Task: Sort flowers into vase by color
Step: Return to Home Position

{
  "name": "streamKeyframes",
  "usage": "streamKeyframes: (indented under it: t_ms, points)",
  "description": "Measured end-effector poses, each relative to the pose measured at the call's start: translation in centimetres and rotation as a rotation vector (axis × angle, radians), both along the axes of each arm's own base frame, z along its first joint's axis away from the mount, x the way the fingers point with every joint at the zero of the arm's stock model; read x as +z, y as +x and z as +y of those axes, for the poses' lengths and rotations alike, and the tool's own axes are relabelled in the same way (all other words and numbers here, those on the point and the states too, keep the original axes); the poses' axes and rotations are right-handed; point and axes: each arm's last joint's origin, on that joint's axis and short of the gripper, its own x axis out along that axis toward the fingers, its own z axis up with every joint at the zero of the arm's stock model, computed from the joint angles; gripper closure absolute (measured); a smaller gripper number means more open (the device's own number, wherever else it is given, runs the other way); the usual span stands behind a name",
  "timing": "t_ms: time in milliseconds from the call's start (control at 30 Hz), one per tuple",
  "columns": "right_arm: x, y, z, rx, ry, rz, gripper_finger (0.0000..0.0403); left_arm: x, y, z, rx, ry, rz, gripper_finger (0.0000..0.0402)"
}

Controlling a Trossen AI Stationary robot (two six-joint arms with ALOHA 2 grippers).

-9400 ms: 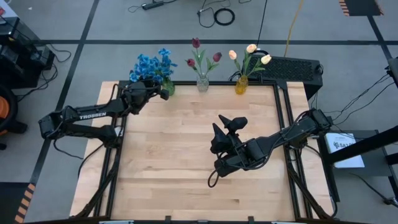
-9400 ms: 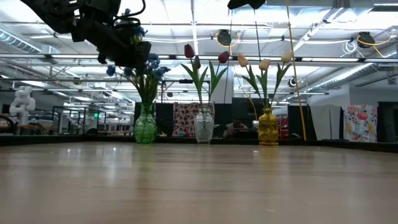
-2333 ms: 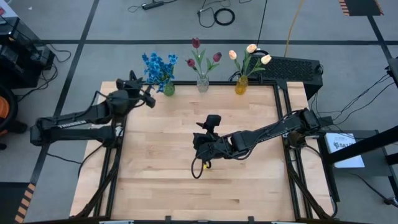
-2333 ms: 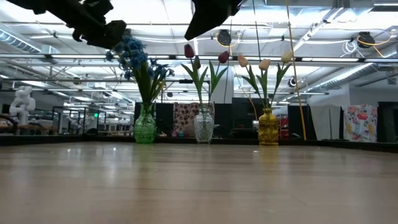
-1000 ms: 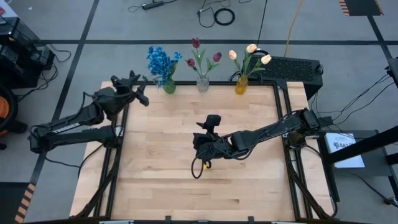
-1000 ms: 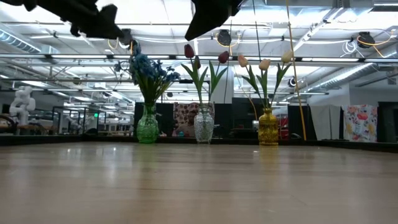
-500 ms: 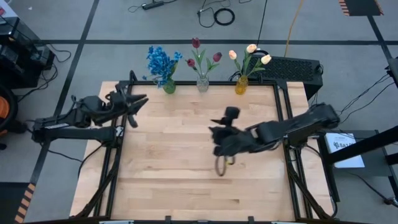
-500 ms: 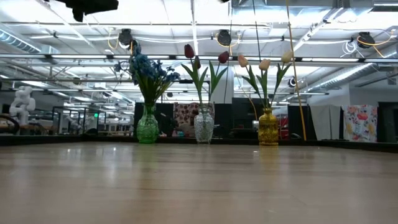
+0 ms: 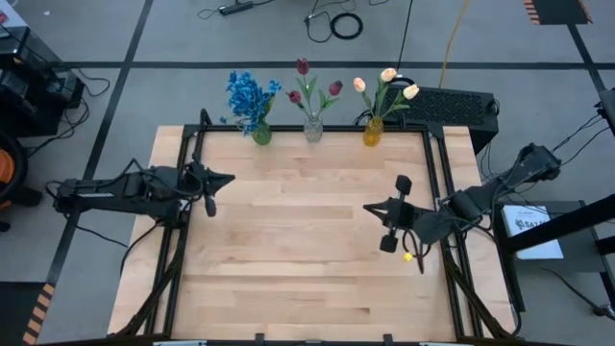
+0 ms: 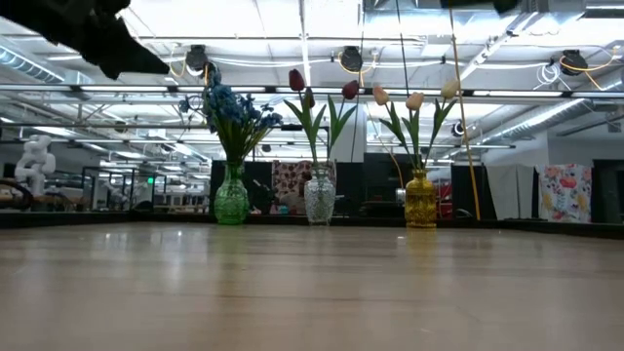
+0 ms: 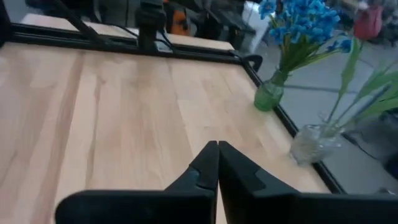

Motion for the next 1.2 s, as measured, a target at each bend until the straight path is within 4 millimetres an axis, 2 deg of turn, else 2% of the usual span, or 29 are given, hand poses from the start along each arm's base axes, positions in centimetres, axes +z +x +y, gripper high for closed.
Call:
streamKeyframes:
  t_ms: [233,433,567,800,933,1200]
  points:
    - [-6.3,-1.9,-1.6,0.155,0.030,-0.171,0.0402,-4.1,-0.2,-0.1,-0.014,-0.023,-0.100,0.0399]
    - [-11.5,-3.1,-3.2,0.224,-0.052,-0.239,0.0403,-7.1,-0.5,-0.2,-0.023,-0.051,-0.121,0.0400]
    - [-13.8,-4.1,-4.1,0.241,0.004,-0.332,0.0403,-8.5,-0.5,-0.4,-0.043,-0.059,-0.159,0.0400]
    - [-16.0,-5.4,-4.7,0.240,0.106,-0.337,0.0403,-9.1,-0.6,-0.6,-0.033,-0.054,-0.172,0.0400]
    - [-16.3,-5.2,-4.9,0.278,0.168,-0.313,0.0403,-9.0,-0.7,-0.8,-0.050,-0.037,-0.177,0.0400]
    - [-16.0,-5.5,-5.4,0.251,0.187,-0.323,0.0403,-8.6,-1.2,-0.9,-0.035,0.015,-0.210,0.0401]
